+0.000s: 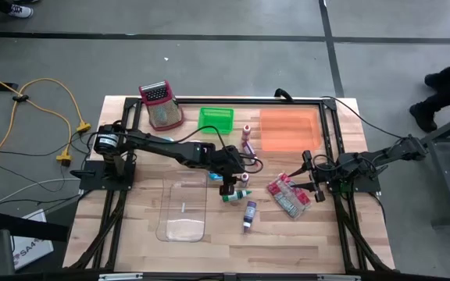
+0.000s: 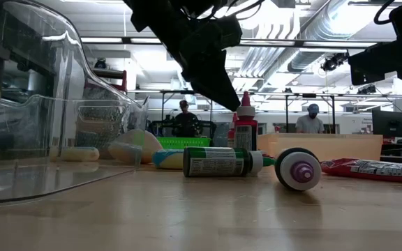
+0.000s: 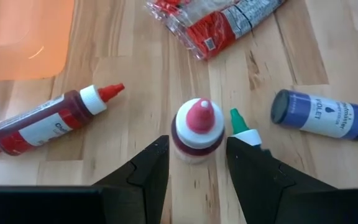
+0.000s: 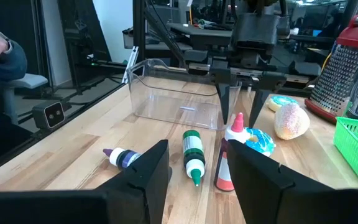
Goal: Pick & Place Food Item
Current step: Put the pink food coloring bottle into the transparent bin
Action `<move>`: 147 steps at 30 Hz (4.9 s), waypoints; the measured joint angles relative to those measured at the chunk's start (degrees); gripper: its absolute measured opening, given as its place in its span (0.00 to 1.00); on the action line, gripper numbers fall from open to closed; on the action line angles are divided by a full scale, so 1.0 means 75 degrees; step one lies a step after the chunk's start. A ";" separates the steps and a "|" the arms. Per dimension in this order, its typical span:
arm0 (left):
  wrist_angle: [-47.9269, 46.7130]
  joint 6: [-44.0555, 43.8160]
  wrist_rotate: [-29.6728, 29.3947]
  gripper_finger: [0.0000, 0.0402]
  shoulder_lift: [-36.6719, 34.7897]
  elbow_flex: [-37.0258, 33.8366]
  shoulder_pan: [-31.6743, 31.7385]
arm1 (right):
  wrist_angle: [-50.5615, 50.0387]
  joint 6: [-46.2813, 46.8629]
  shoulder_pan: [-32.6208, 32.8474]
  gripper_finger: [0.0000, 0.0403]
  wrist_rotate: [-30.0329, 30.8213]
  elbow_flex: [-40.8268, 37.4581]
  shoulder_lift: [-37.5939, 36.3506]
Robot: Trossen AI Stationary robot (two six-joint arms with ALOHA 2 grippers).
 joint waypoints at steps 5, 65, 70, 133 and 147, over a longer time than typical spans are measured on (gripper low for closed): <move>0.0077 0.0003 -0.0003 0.38 0.0105 0.0000 0.0006 | -0.0002 0.0000 0.0000 0.38 0.0000 -0.0002 0.0000; 0.1135 0.0210 0.0321 0.29 0.0554 -0.0006 0.0006 | 0.0000 0.0000 0.0000 0.38 -0.0003 -0.0002 0.0041; 0.1049 0.0267 0.0321 0.29 0.0412 -0.0006 0.0015 | -0.0002 0.0000 0.0000 0.38 -0.0003 -0.0001 0.0041; -0.2698 -0.4269 -0.4160 0.29 -0.3867 -0.2279 -0.2986 | -0.0002 0.0000 0.0000 0.38 -0.0003 -0.0001 0.0042; -0.0786 -0.4843 -0.4009 0.29 -0.3866 -0.3991 -0.2833 | -0.0003 0.0000 0.0000 0.38 -0.0003 0.0001 0.0041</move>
